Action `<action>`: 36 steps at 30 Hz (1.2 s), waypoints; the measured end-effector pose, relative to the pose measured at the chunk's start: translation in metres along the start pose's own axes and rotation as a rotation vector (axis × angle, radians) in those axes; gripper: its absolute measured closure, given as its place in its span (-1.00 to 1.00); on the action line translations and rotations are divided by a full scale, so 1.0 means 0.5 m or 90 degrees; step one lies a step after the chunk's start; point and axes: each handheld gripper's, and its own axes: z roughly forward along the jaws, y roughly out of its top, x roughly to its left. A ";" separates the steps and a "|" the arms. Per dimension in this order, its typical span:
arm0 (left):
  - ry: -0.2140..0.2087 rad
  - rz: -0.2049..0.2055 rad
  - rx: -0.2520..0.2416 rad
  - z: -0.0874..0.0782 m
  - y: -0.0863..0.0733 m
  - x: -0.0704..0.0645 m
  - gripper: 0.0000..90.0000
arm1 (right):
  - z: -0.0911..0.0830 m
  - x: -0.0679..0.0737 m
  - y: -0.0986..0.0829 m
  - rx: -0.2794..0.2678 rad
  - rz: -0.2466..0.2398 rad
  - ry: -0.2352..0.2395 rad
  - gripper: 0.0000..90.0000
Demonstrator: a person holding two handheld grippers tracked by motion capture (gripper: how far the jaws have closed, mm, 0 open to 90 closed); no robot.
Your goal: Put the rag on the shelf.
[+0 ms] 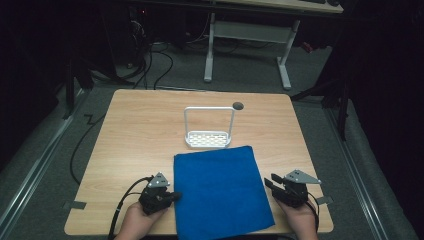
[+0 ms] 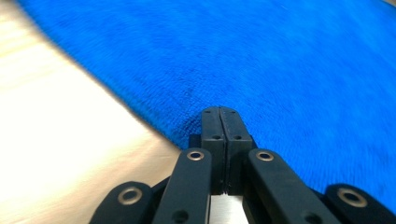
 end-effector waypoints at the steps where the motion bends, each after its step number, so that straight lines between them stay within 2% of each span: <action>1: 0.017 -0.010 -0.011 -0.004 0.002 0.006 0.94 | 0.008 0.007 0.004 0.004 -0.009 0.006 0.57; 2: 0.017 -0.010 -0.011 -0.004 0.002 0.006 0.91 | 0.012 0.012 0.007 0.006 -0.011 0.007 0.65; 3: 0.020 -0.014 -0.030 -0.003 0.009 0.006 0.85 | 0.018 0.015 0.010 0.008 -0.016 0.010 0.74; 5: 0.015 -0.013 -0.037 0.004 0.017 0.001 0.73 | 0.036 0.022 0.020 0.016 -0.025 0.015 0.90; 6: 0.015 -0.013 -0.037 0.004 0.017 0.001 0.66 | 0.036 0.022 0.020 0.016 -0.025 0.015 0.90; 7: 0.019 -0.008 -0.040 0.013 0.023 -0.005 0.59 | 0.057 0.027 0.033 0.032 -0.040 0.008 1.00; 10: 0.019 -0.015 -0.043 0.023 0.028 -0.003 0.54 | 0.076 0.029 0.044 0.042 -0.044 0.004 1.00; 11: 0.021 -0.019 -0.043 0.027 0.029 0.000 0.50 | 0.088 0.030 0.047 0.054 -0.057 -0.002 1.00; 13: 0.029 -0.016 -0.035 0.032 0.028 0.004 0.48 | 0.103 0.031 0.046 0.077 -0.056 -0.005 1.00; 14: 0.024 -0.017 -0.036 0.029 0.026 0.009 0.48 | 0.109 0.032 0.042 0.088 -0.064 -0.004 1.00; 18: 0.025 -0.007 -0.030 0.022 0.021 0.010 0.48 | 0.104 0.036 0.038 0.089 -0.056 0.006 1.00; 19: 0.026 -0.010 -0.032 0.013 0.013 0.013 0.48 | 0.101 0.043 0.033 0.084 -0.059 0.018 1.00; 21: 0.023 -0.012 -0.032 0.008 0.009 0.016 0.48 | 0.098 0.048 0.031 0.085 -0.061 0.024 1.00; 25: 0.012 -0.042 -0.030 -0.015 -0.009 0.031 0.50 | 0.087 0.080 0.021 0.088 -0.084 0.057 0.98; 28: 0.009 -0.054 -0.036 -0.032 -0.027 0.034 0.49 | 0.079 0.098 0.015 0.092 -0.094 0.075 0.98; 31: 0.006 -0.055 -0.039 -0.040 -0.037 0.032 0.49 | 0.069 0.111 0.008 0.095 -0.103 0.091 0.97; 36: 0.003 -0.048 -0.038 -0.052 -0.052 0.024 0.48 | 0.063 0.122 0.005 0.102 -0.118 0.095 0.97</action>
